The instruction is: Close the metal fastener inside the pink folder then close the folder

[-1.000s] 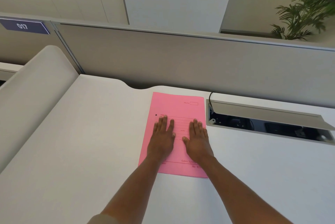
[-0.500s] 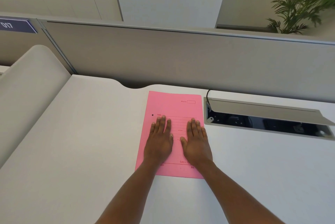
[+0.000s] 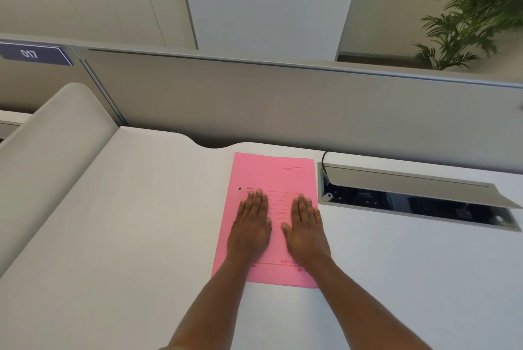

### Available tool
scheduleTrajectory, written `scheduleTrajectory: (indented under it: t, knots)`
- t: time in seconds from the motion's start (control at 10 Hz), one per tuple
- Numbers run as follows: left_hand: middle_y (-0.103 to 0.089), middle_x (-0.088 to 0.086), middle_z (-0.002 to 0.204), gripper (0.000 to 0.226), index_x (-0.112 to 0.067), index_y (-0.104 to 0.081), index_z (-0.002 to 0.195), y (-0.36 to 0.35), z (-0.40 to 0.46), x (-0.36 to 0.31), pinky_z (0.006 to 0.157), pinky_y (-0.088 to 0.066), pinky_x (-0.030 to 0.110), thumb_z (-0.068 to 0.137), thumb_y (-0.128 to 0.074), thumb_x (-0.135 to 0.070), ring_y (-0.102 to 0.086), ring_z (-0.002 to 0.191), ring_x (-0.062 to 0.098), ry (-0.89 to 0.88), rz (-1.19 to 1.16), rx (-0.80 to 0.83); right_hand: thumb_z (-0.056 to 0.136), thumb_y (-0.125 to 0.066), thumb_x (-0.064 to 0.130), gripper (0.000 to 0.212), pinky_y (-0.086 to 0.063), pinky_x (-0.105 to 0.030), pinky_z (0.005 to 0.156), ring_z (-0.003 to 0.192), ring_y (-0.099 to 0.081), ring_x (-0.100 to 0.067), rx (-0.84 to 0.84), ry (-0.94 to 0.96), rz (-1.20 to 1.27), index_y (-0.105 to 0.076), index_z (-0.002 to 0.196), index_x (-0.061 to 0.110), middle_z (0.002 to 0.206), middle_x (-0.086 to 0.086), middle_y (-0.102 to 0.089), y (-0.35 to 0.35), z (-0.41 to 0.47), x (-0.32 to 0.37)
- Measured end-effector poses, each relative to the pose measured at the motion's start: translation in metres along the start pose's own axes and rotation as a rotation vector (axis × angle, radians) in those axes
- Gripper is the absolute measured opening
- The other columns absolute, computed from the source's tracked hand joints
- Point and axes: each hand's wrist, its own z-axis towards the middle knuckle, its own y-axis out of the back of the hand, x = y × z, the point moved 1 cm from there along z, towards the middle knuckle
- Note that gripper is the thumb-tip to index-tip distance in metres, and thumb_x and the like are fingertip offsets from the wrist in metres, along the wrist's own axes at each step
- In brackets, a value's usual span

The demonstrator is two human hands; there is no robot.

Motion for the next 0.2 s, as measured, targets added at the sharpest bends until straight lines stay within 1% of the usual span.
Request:
scheduleTrajectory:
  t: [0.1,0.2]
  knots:
    - [0.015,0.004,0.165,0.062,-0.015,0.015,0.155,0.0076,-0.0029,-0.0022,0.125,0.001,0.04,0.105,-0.014,-0.038,0.017,0.151,0.022,-0.031,0.011,0.031,0.103,-0.026,0.047,0.077,0.015,-0.034,0.121,0.152,0.018,-0.021,0.013,-0.014,0.083,0.021,0.152,0.012,0.164,-0.006,0.022,0.0079,-0.0006,0.0016]
    - [0.017,0.004,0.165,0.061,-0.015,0.015,0.155,0.0139,-0.0063,-0.007,0.125,0.001,0.04,0.105,-0.013,-0.037,0.018,0.151,0.022,-0.079,0.032,0.021,0.102,-0.027,0.048,0.079,0.014,-0.035,0.121,0.152,0.018,-0.022,-0.02,-0.002,0.094,0.025,0.15,0.012,0.163,-0.005,0.025,0.0121,-0.0047,0.0023]
